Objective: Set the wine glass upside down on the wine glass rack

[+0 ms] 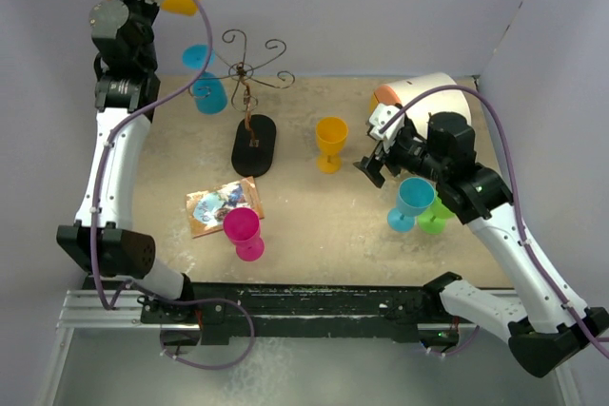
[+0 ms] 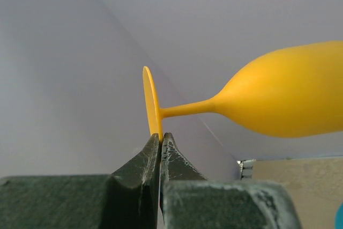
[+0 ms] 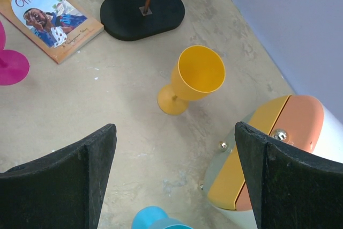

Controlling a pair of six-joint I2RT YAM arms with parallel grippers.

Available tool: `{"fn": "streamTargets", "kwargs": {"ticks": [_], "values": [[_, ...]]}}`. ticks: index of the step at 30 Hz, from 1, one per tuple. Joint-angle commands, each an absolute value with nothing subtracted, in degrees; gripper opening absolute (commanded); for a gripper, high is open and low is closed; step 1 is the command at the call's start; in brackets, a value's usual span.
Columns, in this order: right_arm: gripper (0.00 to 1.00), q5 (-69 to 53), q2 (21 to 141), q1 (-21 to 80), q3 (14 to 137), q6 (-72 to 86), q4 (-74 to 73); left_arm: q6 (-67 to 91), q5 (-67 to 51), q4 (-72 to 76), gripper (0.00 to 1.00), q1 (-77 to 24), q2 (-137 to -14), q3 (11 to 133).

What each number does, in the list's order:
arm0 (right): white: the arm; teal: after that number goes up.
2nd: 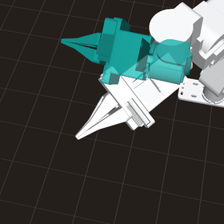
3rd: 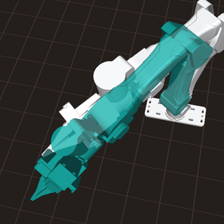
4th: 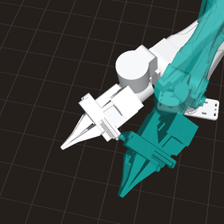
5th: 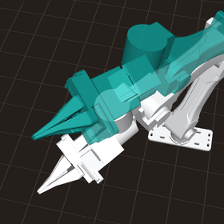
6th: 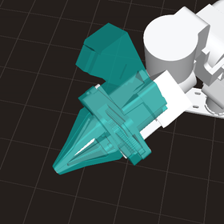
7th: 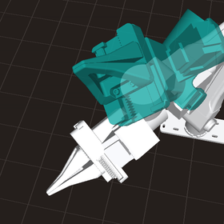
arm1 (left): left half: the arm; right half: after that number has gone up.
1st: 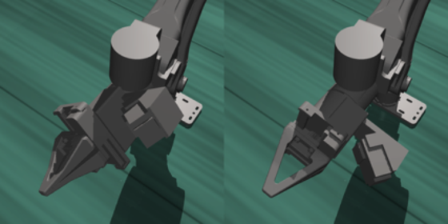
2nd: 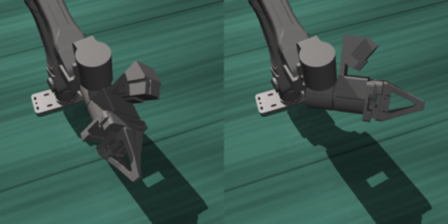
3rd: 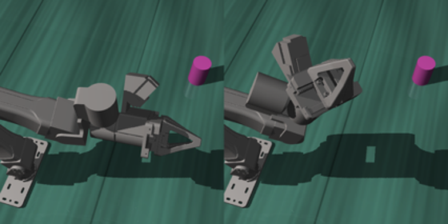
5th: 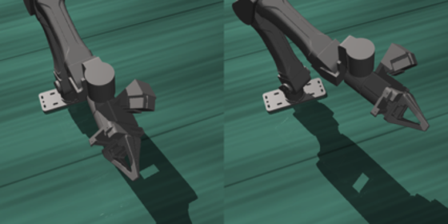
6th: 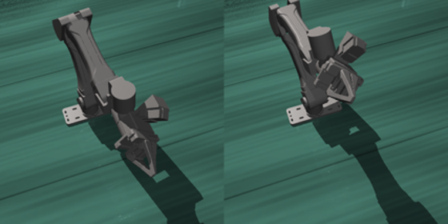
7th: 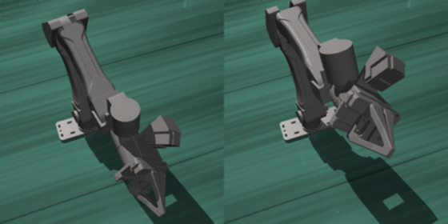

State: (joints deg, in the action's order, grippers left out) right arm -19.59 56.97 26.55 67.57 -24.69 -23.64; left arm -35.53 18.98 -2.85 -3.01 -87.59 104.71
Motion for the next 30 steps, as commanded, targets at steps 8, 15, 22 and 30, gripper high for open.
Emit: {"fn": "streamTargets", "kwargs": {"ticks": [8, 15, 22, 30], "values": [[0.93, -21.32, 55.46, 26.19, 66.53, -25.53, -21.01, -56.82, 11.26, 2.65, 0.00, -2.74, -94.33, 106.57], [0.93, -22.38, 55.79, 26.19, 66.20, -25.46, -21.09, -67.76, 0.05, 2.29, 0.00, -2.72, -93.63, 101.71], [0.93, -22.57, 55.72, 25.97, 66.18, -25.40, -21.09, -77.39, -5.74, -2.50, 0.00, -2.81, -94.88, 101.90], [0.93, -22.72, 55.98, 25.68, 66.01, -25.55, -21.26, -78.30, -13.90, -10.76, 0.00, -3.07, -93.90, 103.77]]}}
